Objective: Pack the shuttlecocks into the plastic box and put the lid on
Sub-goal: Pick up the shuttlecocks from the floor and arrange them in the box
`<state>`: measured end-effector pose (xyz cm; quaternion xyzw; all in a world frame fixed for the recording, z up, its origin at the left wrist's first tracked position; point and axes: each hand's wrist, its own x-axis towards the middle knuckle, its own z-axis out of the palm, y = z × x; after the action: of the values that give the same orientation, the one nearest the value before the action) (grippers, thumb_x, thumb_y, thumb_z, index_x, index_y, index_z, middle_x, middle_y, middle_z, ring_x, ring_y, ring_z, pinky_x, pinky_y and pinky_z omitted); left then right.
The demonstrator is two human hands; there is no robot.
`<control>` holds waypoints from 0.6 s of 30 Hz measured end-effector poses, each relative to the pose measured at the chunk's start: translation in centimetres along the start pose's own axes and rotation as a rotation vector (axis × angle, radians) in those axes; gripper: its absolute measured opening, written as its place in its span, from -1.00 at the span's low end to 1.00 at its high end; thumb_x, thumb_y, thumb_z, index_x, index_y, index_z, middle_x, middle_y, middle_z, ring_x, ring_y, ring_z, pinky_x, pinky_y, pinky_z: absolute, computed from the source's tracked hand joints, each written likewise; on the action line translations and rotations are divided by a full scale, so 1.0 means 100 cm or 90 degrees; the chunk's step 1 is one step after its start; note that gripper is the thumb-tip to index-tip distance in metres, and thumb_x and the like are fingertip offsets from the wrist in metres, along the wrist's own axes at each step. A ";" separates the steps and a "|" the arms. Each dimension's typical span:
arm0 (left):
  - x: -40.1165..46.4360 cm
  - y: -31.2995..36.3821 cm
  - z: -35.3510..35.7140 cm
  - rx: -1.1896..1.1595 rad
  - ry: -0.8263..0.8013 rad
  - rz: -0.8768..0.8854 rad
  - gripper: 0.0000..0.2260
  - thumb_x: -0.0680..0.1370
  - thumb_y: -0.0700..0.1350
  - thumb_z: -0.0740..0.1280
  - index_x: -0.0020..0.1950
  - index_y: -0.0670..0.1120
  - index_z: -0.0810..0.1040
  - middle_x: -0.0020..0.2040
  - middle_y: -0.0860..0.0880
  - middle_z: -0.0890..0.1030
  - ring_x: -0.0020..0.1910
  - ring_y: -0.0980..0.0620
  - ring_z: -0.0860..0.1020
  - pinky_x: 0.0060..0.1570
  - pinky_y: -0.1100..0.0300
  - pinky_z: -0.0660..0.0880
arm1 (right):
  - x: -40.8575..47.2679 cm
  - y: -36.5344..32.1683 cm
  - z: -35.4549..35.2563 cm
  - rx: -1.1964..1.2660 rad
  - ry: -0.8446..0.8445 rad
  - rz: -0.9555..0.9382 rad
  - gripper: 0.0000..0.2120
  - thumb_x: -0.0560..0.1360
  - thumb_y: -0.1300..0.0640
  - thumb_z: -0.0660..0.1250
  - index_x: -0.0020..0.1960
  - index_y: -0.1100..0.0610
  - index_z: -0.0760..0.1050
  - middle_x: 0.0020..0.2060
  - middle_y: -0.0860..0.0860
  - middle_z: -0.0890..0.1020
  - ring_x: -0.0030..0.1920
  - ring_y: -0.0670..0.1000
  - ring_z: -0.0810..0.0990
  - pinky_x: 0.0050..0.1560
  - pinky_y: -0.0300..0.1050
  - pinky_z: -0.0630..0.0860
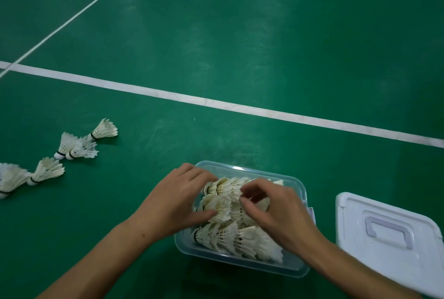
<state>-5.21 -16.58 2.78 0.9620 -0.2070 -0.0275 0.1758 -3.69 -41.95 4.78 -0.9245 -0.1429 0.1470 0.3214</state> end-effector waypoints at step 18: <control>-0.102 -0.159 -0.023 -0.222 0.305 -0.435 -0.74 0.51 -0.04 0.54 0.15 0.04 0.59 -0.10 0.17 0.68 -0.15 0.18 0.66 -0.08 0.12 0.62 | 0.148 -0.139 0.078 -0.170 -0.116 -0.258 -0.70 0.62 -0.22 0.33 0.24 -0.07 0.50 -0.04 -0.19 0.74 -0.03 -0.12 0.69 -0.03 -0.05 0.63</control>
<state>-8.04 1.86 -0.78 0.9105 0.1770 0.1047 0.3587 4.73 -21.89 5.10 -0.8942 -0.3716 0.1418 0.2053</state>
